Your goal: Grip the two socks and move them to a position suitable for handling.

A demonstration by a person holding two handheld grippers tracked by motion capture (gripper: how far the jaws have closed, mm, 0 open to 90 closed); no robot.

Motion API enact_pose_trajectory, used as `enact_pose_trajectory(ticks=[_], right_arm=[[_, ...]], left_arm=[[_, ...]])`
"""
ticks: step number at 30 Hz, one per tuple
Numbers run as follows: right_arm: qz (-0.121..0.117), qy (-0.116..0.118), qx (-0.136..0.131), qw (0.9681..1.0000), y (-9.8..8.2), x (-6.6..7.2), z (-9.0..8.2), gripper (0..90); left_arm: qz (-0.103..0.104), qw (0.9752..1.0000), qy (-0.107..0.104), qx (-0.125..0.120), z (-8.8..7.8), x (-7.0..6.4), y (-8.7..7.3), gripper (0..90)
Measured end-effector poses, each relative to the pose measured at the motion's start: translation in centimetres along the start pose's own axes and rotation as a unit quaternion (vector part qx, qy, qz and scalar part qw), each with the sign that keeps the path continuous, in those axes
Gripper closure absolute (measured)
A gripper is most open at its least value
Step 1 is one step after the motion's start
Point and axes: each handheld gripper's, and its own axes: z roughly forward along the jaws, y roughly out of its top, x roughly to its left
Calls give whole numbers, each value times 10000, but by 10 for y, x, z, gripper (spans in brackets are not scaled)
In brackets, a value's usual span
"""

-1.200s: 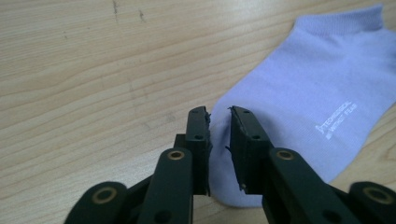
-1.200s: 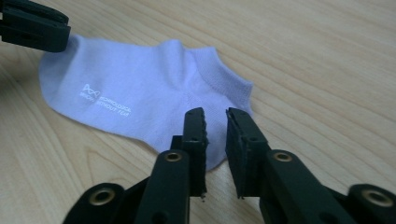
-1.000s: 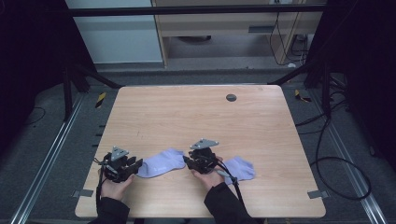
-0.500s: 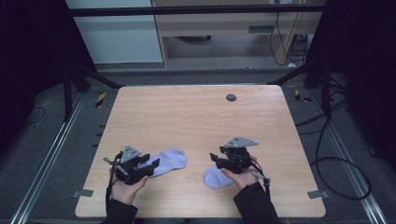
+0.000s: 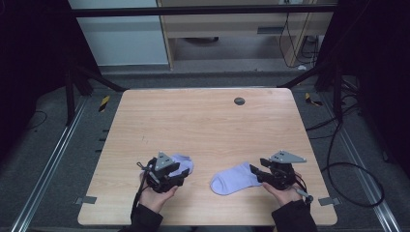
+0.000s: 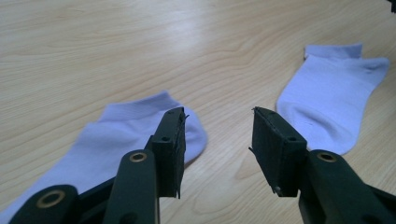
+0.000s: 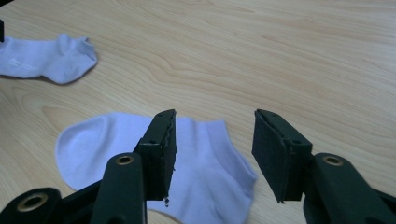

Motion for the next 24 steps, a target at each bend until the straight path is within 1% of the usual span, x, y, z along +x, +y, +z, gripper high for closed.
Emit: enact_pose_trajectory(ticks=[5,6,8,10,11,14,17,18,19,22,23,24], right_arm=[[24,-65,69,10000,-9,-10,0,533],[49,-64,115,9999,-11,-11,1,538],[-25,-96,186,9998,-15,-13,4,551],[-26,-118,299,9995,-19,-14,7,560],[-84,-138,336,9993,-20,-15,8,566],[-55,-163,427,9989,-24,-18,12,576],[-53,-180,472,9987,-26,-21,15,587],[-9,-157,486,9987,-27,-21,16,590],[-42,-174,506,9986,-27,-22,18,593],[0,-210,596,9980,-29,-23,23,605],[-35,-215,602,9979,-29,-24,25,609],[-11,-211,608,9979,-29,-25,26,613]], left_arm=[[161,9997,-131,141,18,-19,2,563],[172,9996,-162,163,23,-23,2,570],[234,9992,-207,249,31,-30,2,575],[313,9987,-242,318,39,-36,1,581],[333,9985,-265,352,42,-39,1,584],[392,9977,-327,445,51,-47,-1,592],[475,9968,-358,538,58,-53,-2,601],[488,9965,-372,568,60,-54,-3,604],[519,9961,-378,605,62,-56,-3,608],[544,9955,-399,667,68,-58,-5,626],[551,9951,-409,714,70,-59,-6,636],[552,9949,-419,730,72,-59,-6,650]])
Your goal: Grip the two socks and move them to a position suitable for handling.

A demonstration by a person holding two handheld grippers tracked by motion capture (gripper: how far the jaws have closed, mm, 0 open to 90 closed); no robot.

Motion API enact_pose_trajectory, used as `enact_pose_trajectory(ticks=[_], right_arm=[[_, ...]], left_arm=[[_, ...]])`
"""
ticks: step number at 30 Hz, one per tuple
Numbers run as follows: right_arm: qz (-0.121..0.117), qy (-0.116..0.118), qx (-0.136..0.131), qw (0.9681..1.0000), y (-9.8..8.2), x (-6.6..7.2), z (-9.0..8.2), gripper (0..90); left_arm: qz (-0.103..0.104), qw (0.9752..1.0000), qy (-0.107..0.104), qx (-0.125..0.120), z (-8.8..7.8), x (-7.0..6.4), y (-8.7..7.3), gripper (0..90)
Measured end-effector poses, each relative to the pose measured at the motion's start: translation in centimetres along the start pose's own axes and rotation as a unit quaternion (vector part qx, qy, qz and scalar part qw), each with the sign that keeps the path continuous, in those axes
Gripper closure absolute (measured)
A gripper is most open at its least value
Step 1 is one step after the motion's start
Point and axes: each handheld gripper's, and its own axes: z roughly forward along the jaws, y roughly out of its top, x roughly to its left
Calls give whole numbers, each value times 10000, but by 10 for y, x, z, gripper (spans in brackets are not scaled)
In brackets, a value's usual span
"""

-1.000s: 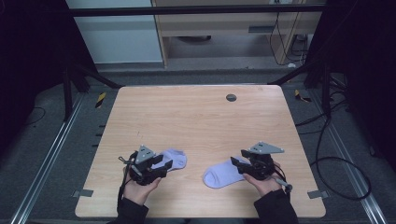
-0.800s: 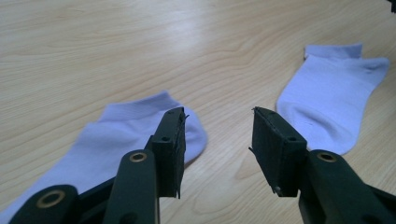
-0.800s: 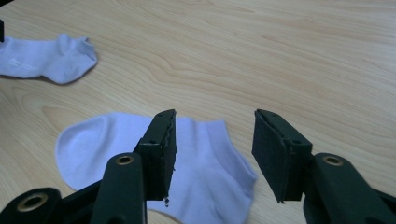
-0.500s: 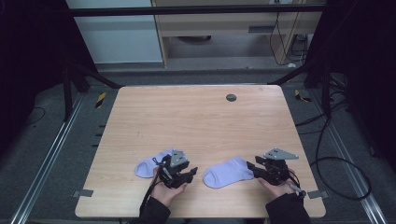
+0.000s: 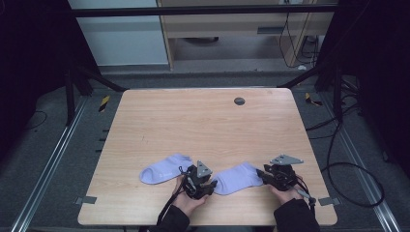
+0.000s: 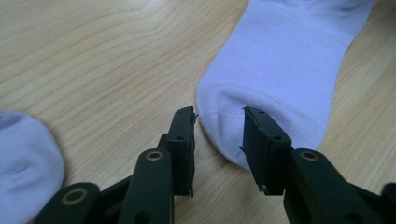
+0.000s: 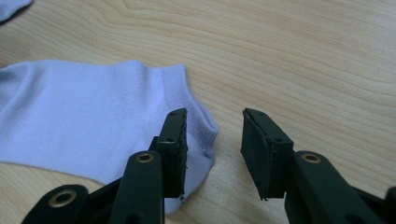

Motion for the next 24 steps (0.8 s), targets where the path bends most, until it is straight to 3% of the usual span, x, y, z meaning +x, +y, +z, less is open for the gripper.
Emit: enact_pose_trajectory(ticks=[6,11,17,24], right_arm=[[9,118,88,9999,-1,-3,6,688],[-8,148,155,9998,-1,-2,6,855],[84,289,-52,9995,2,0,-6,868],[26,413,-348,9985,7,10,-27,869]], left_arm=[[-50,10000,-20,11,2,0,0,740],[-129,9999,-39,-5,2,0,0,867],[-102,9998,-176,-29,-3,3,2,886],[-24,9995,-250,-210,-26,8,5,888]])
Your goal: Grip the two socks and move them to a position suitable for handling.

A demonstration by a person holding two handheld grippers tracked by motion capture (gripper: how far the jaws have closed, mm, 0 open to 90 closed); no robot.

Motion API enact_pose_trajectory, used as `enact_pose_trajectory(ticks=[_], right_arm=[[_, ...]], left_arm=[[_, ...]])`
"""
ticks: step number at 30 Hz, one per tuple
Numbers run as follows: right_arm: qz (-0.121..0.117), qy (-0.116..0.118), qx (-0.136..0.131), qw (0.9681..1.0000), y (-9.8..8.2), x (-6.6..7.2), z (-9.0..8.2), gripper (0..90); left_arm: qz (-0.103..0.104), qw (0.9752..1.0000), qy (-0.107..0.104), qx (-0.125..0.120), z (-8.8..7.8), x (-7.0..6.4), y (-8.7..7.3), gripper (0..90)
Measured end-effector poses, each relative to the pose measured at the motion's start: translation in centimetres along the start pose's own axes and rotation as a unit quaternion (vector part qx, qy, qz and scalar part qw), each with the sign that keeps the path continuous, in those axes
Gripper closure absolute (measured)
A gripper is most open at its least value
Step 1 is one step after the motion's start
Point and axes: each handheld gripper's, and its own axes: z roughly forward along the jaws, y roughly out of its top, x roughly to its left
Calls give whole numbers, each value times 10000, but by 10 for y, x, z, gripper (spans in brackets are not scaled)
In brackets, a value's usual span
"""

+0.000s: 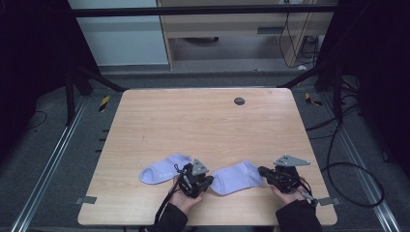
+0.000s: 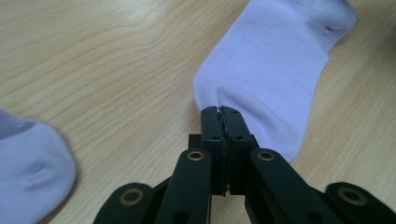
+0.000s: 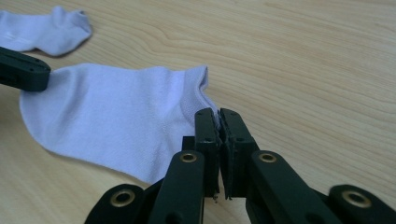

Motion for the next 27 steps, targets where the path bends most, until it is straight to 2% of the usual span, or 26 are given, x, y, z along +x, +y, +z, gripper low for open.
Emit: enact_pose_trajectory(ticks=[3,15,22,27], right_arm=[[0,66,-39,10000,2,8,-4,869],[-144,328,-65,9993,10,36,-1,870],[-130,470,70,9988,9,49,9,869],[-237,513,230,9981,6,58,19,869]], left_arm=[[16,10000,-5,-47,-8,3,-2,887],[51,10000,40,2,-31,15,-15,887],[26,9998,104,177,-37,24,-29,887],[3,9994,148,301,-36,31,-36,886]])
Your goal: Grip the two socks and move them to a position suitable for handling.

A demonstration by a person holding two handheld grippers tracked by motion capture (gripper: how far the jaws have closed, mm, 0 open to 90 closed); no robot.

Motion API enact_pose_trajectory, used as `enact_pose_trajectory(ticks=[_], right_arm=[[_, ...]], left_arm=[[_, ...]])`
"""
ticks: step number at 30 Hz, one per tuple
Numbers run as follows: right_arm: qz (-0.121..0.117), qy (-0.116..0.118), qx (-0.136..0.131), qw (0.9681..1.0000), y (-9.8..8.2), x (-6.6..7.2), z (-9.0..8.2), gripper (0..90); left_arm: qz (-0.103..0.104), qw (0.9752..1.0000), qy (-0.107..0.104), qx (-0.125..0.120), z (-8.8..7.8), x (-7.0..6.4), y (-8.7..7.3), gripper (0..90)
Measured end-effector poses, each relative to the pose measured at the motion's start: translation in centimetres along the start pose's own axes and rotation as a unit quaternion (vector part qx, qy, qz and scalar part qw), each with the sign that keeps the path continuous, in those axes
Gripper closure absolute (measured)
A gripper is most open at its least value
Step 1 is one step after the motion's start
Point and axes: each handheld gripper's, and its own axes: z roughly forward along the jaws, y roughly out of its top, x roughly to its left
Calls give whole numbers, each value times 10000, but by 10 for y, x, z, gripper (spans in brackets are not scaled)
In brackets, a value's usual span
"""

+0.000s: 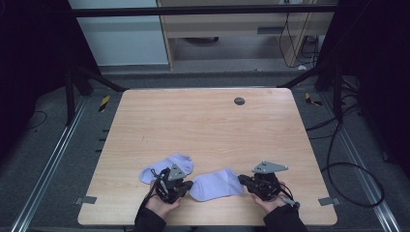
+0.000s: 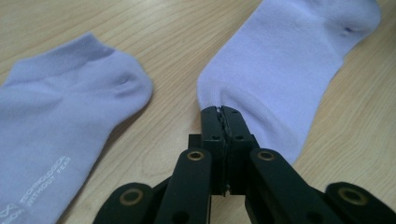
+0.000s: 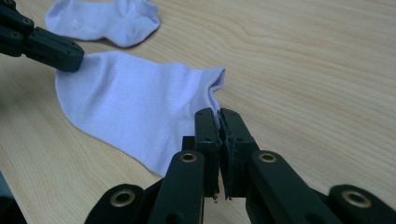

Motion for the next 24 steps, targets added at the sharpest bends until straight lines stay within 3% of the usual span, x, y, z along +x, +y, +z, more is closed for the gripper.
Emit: enact_pose_trajectory(ticks=[8,17,24], right_arm=[[-38,-64,254,9996,-7,0,11,866],[-102,-88,327,9994,-10,1,19,858],[-113,-149,228,9996,-8,-1,17,775]], left_arm=[[22,9998,154,94,11,4,-4,882],[-20,9995,286,105,14,8,-6,862],[-38,9992,388,-99,5,7,-6,735]])
